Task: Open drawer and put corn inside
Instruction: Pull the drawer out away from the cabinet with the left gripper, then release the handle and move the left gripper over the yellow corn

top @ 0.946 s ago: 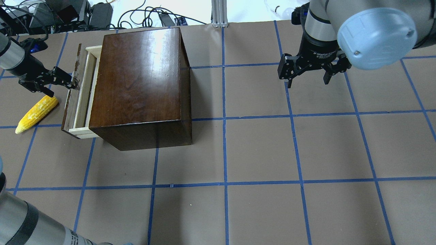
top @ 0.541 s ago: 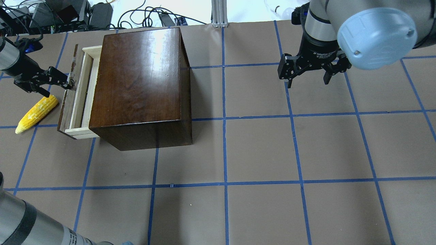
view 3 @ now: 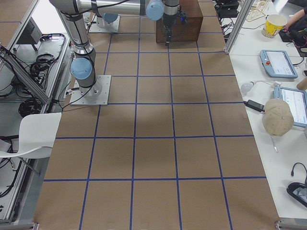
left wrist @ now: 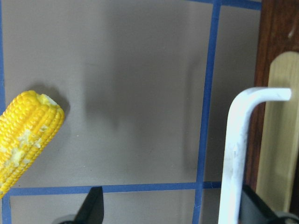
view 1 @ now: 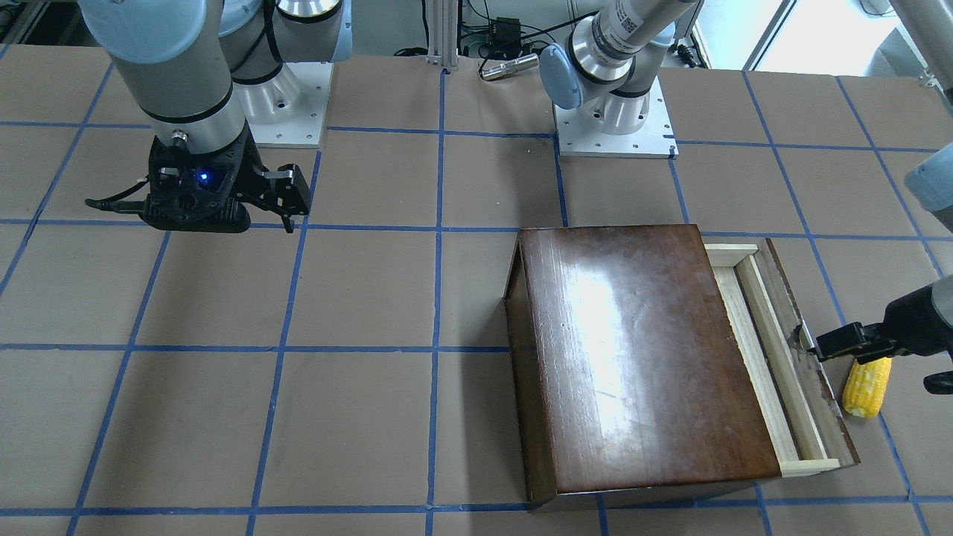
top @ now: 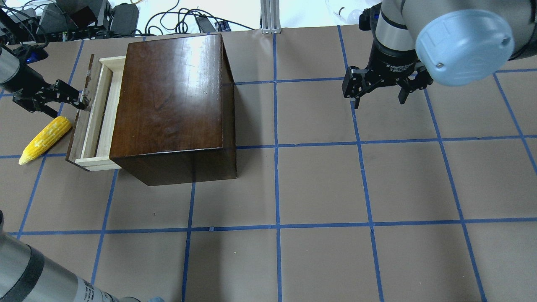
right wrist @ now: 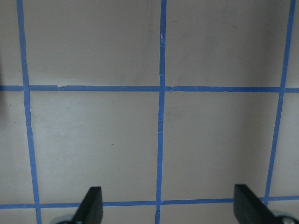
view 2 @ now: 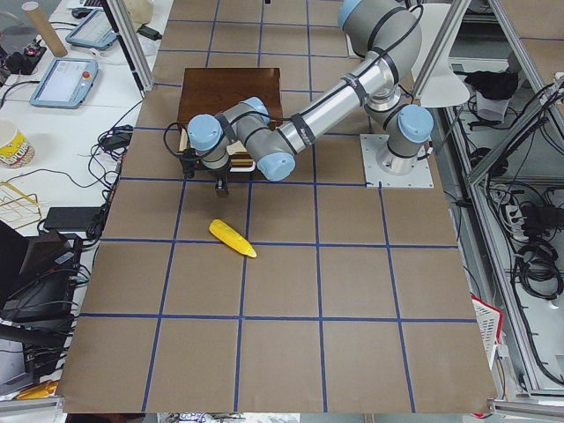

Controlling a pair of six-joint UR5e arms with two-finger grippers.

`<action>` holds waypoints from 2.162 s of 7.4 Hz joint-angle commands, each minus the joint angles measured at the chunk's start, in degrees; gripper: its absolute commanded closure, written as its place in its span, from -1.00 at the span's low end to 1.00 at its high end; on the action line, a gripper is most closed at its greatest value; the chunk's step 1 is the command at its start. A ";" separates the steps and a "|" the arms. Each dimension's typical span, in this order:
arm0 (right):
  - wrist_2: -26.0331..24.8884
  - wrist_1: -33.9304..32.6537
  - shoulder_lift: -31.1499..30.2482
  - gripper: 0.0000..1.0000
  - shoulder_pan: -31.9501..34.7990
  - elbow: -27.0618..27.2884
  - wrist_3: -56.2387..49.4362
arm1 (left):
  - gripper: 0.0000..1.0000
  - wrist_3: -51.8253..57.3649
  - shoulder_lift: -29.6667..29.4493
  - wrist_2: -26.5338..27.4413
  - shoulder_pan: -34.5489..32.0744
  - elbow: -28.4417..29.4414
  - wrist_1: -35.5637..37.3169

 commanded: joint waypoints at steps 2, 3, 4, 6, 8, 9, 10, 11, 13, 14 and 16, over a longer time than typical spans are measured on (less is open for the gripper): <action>0.00 0.05 -0.04 -1.00 0.00 0.01 0.00 | -1.00 0.35 0.11 0.65 1.41 0.89 -0.84; 0.00 0.05 0.05 -1.00 0.00 0.01 0.00 | -1.00 0.35 0.55 1.18 1.41 0.89 -0.84; 0.00 0.05 0.05 -1.00 0.00 0.01 0.00 | -1.00 0.35 0.73 1.18 1.41 0.98 -0.84; 0.00 0.05 -0.03 -1.00 0.00 0.01 0.00 | -1.00 1.57 1.78 2.40 1.59 2.90 -3.36; 0.00 -0.04 -0.03 -1.00 0.00 0.01 0.00 | -1.00 14.97 0.39 6.85 3.25 4.14 -3.57; 0.00 -0.04 -0.04 -1.00 0.00 0.01 0.00 | -1.00 18.77 -0.32 8.89 3.43 3.62 0.26; 0.00 0.05 0.05 -1.00 0.00 -0.08 0.00 | -1.00 23.51 -1.54 9.79 3.43 3.36 2.48; 0.00 0.05 -0.03 -1.00 0.00 0.01 0.00 | -1.00 24.95 -3.03 11.88 3.78 3.53 2.76; 0.00 0.05 -0.03 -1.00 0.00 0.01 0.00 | -1.00 28.28 -6.28 12.61 4.40 3.09 7.05; 0.00 0.05 -0.04 -1.00 0.00 0.01 0.00 | -1.00 27.60 -7.78 12.52 5.44 3.18 7.16; 0.00 -0.04 0.05 -1.00 0.00 -0.08 0.00 | -1.00 27.42 -10.59 12.34 7.12 3.18 11.69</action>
